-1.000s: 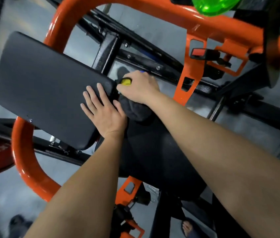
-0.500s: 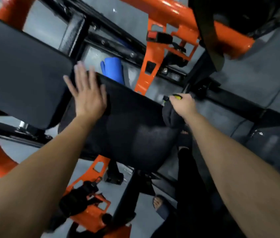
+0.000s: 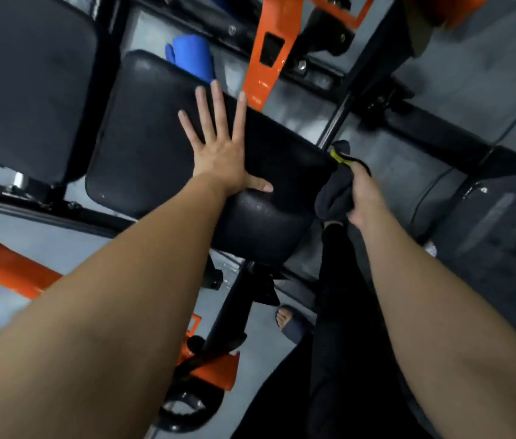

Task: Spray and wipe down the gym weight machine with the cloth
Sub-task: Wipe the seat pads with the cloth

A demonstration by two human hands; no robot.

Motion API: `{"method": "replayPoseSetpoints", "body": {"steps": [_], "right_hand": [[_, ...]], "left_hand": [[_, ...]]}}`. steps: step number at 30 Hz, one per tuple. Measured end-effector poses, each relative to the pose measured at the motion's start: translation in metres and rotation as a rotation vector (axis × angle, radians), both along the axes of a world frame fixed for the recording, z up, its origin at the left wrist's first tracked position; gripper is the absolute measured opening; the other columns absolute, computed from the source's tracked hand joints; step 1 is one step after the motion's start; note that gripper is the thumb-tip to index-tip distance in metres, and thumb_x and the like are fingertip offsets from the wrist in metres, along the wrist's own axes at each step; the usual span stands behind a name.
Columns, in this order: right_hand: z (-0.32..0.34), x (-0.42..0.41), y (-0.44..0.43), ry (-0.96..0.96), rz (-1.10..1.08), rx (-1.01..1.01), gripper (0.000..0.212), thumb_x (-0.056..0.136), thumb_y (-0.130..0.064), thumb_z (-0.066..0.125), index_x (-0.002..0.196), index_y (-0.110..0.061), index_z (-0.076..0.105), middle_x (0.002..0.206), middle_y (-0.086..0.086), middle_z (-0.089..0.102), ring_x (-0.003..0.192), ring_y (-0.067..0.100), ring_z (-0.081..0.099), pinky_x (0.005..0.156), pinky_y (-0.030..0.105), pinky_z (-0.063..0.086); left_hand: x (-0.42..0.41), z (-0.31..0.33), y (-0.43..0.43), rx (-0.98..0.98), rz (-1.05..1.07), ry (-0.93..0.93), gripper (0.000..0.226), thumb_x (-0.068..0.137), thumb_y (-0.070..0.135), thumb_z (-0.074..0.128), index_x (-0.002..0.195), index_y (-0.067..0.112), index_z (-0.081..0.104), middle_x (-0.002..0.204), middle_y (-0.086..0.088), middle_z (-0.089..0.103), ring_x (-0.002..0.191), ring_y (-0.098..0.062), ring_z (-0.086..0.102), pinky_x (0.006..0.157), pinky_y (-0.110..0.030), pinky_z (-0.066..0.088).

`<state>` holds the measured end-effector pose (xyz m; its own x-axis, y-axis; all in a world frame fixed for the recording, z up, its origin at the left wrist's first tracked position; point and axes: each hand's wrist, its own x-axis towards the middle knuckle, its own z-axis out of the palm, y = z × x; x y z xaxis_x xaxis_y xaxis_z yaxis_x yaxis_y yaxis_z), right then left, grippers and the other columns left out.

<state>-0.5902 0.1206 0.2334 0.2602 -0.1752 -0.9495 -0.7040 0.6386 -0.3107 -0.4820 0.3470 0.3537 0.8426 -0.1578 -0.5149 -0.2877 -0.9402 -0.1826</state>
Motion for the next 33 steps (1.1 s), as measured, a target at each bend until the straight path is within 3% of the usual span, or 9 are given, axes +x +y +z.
{"method": "replayPoseSetpoints", "body": {"steps": [6,9,12,16,19,25,27,30,33], "right_hand": [[0.030,-0.018,0.029,0.081,0.008,-0.117,0.037,0.091,-0.034,0.072,0.117,-0.009,0.066,0.107,0.006,0.072,0.098,0.022,0.070,0.083,0.036,0.059],[0.041,-0.055,0.055,0.137,0.046,0.003,0.034,0.096,-0.033,0.067,0.120,-0.010,0.065,0.109,0.007,0.071,0.104,0.027,0.068,0.080,0.034,0.056],[0.017,-0.105,0.082,0.160,0.038,0.217,0.043,0.092,-0.039,0.067,0.122,-0.009,0.068,0.109,0.010,0.075,0.110,0.031,0.068,0.093,0.038,0.055],[0.005,-0.147,0.108,0.341,-0.067,0.562,0.028,0.101,-0.042,0.054,0.095,-0.015,0.060,0.080,0.001,0.058,0.073,0.016,0.061,0.093,0.022,0.047],[0.013,-0.129,0.102,0.222,0.005,0.320,0.026,0.098,-0.032,0.063,0.113,-0.012,0.065,0.088,0.002,0.069,0.082,0.016,0.070,0.075,0.025,0.056],[0.002,0.001,-0.004,-0.021,0.002,-0.035,0.015,0.096,-0.031,0.065,0.092,-0.018,0.062,0.069,-0.004,0.065,0.067,0.011,0.064,0.054,0.019,0.053],[0.005,0.036,-0.025,-0.122,-0.036,-0.013,0.021,0.095,-0.035,0.063,0.090,-0.014,0.062,0.064,-0.006,0.064,0.065,0.010,0.063,0.060,0.020,0.053],[0.019,0.064,-0.022,-0.142,0.061,-0.047,0.051,0.053,-0.050,0.082,0.089,-0.016,0.070,0.078,0.001,0.070,0.075,0.017,0.067,0.071,0.032,0.057],[0.017,0.057,-0.011,-0.156,0.180,-0.160,0.044,0.054,-0.051,0.068,0.083,-0.018,0.071,0.081,-0.001,0.075,0.079,0.017,0.073,0.078,0.036,0.061]], "left_hand": [[0.003,0.006,-0.009,0.031,0.002,0.018,0.167,0.043,0.097,0.065,0.156,0.018,-0.029,0.161,-0.029,-0.029,0.148,-0.051,-0.025,0.109,-0.076,-0.014],[0.004,0.009,-0.010,0.024,0.016,0.028,0.167,0.043,0.097,0.066,0.156,0.018,-0.029,0.161,-0.028,-0.029,0.148,-0.051,-0.026,0.110,-0.075,-0.014],[0.003,0.009,-0.008,0.027,0.004,0.018,0.167,0.044,0.097,0.066,0.156,0.018,-0.029,0.161,-0.028,-0.030,0.148,-0.051,-0.026,0.109,-0.075,-0.017],[0.001,0.009,-0.009,0.017,-0.009,0.013,0.166,0.044,0.097,0.065,0.157,0.017,-0.027,0.161,-0.029,-0.028,0.148,-0.052,-0.024,0.108,-0.074,-0.018],[0.001,0.008,-0.007,0.018,-0.025,-0.001,0.166,0.044,0.097,0.065,0.158,0.017,-0.024,0.161,-0.030,-0.025,0.149,-0.053,-0.022,0.108,-0.074,-0.018],[0.003,0.009,-0.008,0.029,-0.017,-0.007,0.167,0.043,0.099,0.063,0.157,0.017,-0.026,0.161,-0.031,-0.025,0.149,-0.053,-0.021,0.109,-0.075,-0.015],[0.003,0.009,-0.008,0.023,-0.018,0.001,0.166,0.043,0.099,0.062,0.157,0.017,-0.027,0.161,-0.031,-0.026,0.149,-0.053,-0.022,0.108,-0.075,-0.016],[0.003,0.010,-0.009,0.026,-0.011,0.010,0.166,0.043,0.099,0.062,0.158,0.017,-0.025,0.161,-0.031,-0.025,0.149,-0.053,-0.021,0.108,-0.075,-0.016],[0.003,0.010,-0.010,0.027,-0.003,0.020,0.166,0.043,0.098,0.063,0.158,0.017,-0.026,0.161,-0.031,-0.026,0.148,-0.053,-0.022,0.108,-0.075,-0.017]]}}
